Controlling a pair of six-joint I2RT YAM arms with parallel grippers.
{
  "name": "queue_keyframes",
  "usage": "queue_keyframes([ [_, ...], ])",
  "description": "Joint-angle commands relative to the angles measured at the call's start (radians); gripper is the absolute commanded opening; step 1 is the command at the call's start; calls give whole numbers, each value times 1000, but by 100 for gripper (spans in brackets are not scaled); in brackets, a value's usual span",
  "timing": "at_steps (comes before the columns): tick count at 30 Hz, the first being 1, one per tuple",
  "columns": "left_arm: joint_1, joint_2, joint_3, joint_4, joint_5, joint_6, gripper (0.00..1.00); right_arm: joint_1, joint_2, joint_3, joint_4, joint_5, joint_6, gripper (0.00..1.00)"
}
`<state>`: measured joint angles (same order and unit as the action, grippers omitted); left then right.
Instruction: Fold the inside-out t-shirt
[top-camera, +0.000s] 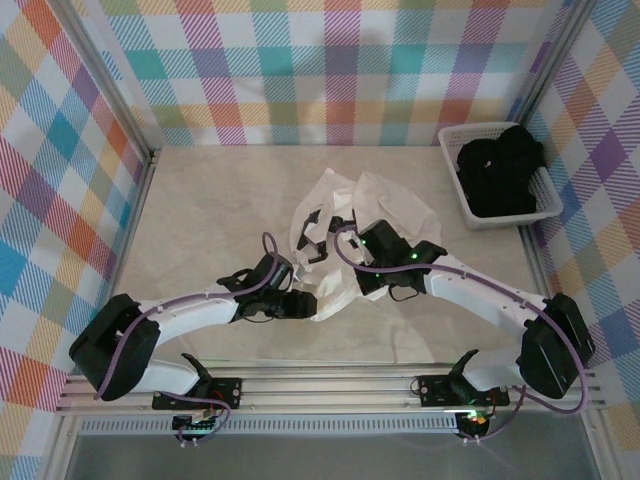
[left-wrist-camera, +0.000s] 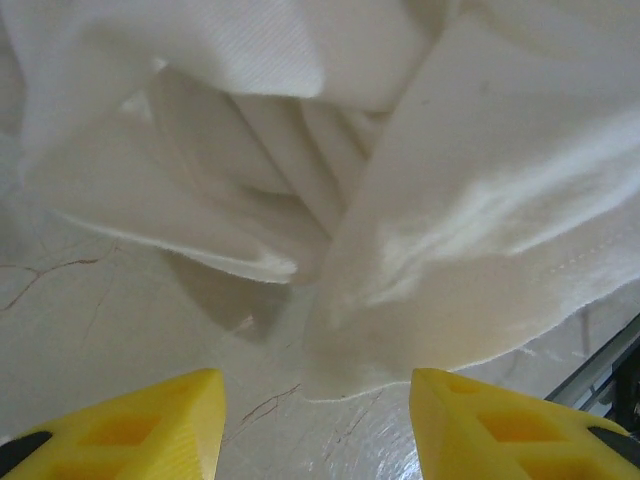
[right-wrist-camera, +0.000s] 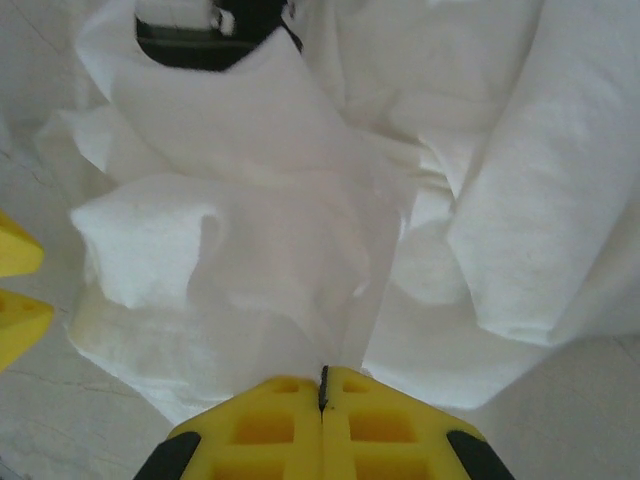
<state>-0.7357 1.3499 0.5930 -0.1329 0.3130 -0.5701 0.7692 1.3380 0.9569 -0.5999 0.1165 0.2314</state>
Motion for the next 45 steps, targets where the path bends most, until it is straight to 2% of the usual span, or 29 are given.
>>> queue_keyframes([
  [1, 2, -51, -19, 26, 3, -36, 52, 2, -12, -43, -118, -1, 83, 0],
  [6, -12, -31, -25, 38, 64, -56, 54, -2, -35, -101, -149, 8, 156, 3],
  [13, -30, -17, 10, -3, 43, -47, 54, -25, 9, -108, -173, 10, 188, 9],
  [20, -68, 47, 44, -12, 44, -38, 55, -65, -33, -133, -158, -22, 198, 27],
  [24, -73, 78, 60, -21, 31, -32, 54, -93, -96, -161, -87, -92, 201, 36],
  [30, -74, 61, 56, -48, -2, -28, 54, -131, -5, -178, 65, -269, 217, 42],
  [35, -74, 18, 56, -82, -58, -18, 54, -143, 67, -207, 86, -267, 185, 42],
  [42, -73, 43, 63, -81, -43, -9, 54, -179, 115, -254, 152, -296, 162, 38],
  [44, -74, 48, 66, -77, -37, -8, 54, -184, 125, -255, 168, -317, 159, 30],
  [45, -72, 50, 69, -77, -32, -8, 54, -187, 120, -250, 163, -321, 155, 21],
])
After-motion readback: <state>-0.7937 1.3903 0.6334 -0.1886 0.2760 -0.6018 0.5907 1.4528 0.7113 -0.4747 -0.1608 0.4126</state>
